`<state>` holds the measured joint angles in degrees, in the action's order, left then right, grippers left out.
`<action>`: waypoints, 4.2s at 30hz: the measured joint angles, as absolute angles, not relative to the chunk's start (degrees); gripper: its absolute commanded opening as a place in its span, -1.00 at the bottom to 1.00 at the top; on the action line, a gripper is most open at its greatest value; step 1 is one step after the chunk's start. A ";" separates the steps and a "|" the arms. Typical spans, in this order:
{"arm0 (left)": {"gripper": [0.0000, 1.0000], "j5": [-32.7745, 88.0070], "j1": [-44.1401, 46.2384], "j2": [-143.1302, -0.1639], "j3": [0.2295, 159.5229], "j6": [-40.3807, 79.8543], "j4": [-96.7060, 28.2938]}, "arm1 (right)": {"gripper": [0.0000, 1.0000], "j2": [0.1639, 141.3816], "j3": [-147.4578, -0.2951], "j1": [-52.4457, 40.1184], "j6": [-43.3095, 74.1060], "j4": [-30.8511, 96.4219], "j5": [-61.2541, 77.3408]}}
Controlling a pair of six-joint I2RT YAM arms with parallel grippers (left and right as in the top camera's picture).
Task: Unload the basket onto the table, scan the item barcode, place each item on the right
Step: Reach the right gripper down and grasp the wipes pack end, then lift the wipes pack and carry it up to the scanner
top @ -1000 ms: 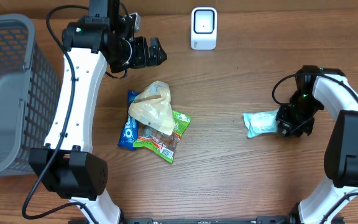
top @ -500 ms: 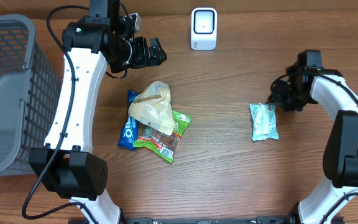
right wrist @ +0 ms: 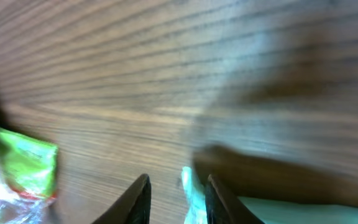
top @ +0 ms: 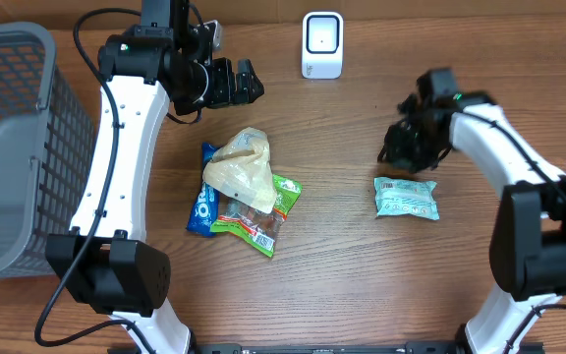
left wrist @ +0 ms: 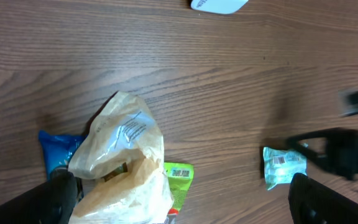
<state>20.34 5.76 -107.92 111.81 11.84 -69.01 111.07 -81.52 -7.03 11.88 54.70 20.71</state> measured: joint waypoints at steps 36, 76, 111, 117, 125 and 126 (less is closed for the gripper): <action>1.00 20.34 5.76 -107.92 111.81 11.84 -69.01 | 0.35 103.37 -55.68 10.07 -0.32 40.23 32.64; 1.00 20.34 5.76 -107.92 111.81 11.84 -69.04 | -0.50 103.72 -67.48 5.48 8.60 48.73 25.91; 1.00 20.32 5.76 -107.92 111.81 11.84 -69.04 | -0.92 116.51 -74.02 -4.19 13.89 45.65 31.90; 1.00 20.32 5.76 -107.92 111.81 11.84 -69.06 | -0.93 116.51 -83.90 -6.87 8.99 51.94 36.97; 1.00 19.70 5.76 -107.92 111.81 11.84 -69.06 | -0.93 112.84 -105.67 -7.73 7.70 57.56 36.18; 0.99 19.66 5.76 -107.92 111.81 11.84 -69.01 | -0.93 112.31 -108.25 -7.94 7.66 57.74 34.79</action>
<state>19.66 5.76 -107.92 111.81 11.84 -69.01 112.31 -108.25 -7.94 7.66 57.74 34.79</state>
